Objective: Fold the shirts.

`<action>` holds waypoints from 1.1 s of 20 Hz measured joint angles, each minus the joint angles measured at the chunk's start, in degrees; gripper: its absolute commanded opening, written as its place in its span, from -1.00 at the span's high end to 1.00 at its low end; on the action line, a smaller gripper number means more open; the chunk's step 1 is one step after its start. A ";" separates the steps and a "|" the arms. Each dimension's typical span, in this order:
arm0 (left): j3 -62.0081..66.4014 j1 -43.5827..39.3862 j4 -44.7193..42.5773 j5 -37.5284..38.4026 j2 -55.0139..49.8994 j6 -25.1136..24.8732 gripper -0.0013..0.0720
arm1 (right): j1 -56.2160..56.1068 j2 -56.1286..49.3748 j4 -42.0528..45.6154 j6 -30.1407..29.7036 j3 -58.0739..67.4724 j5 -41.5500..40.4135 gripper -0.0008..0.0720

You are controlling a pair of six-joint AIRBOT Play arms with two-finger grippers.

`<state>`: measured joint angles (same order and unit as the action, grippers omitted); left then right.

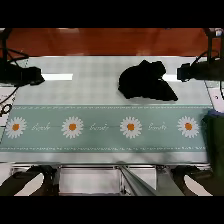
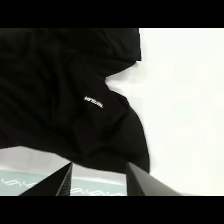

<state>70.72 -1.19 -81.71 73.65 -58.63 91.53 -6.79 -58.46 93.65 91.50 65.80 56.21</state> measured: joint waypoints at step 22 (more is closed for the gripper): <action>-30.53 -5.95 6.03 -10.75 13.05 5.53 -0.39 | 0.59 -47.04 -4.50 -4.31 23.58 4.76 0.91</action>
<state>40.18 -7.14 -75.68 62.89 -45.58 97.06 -6.20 -105.49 89.14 87.20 89.38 60.97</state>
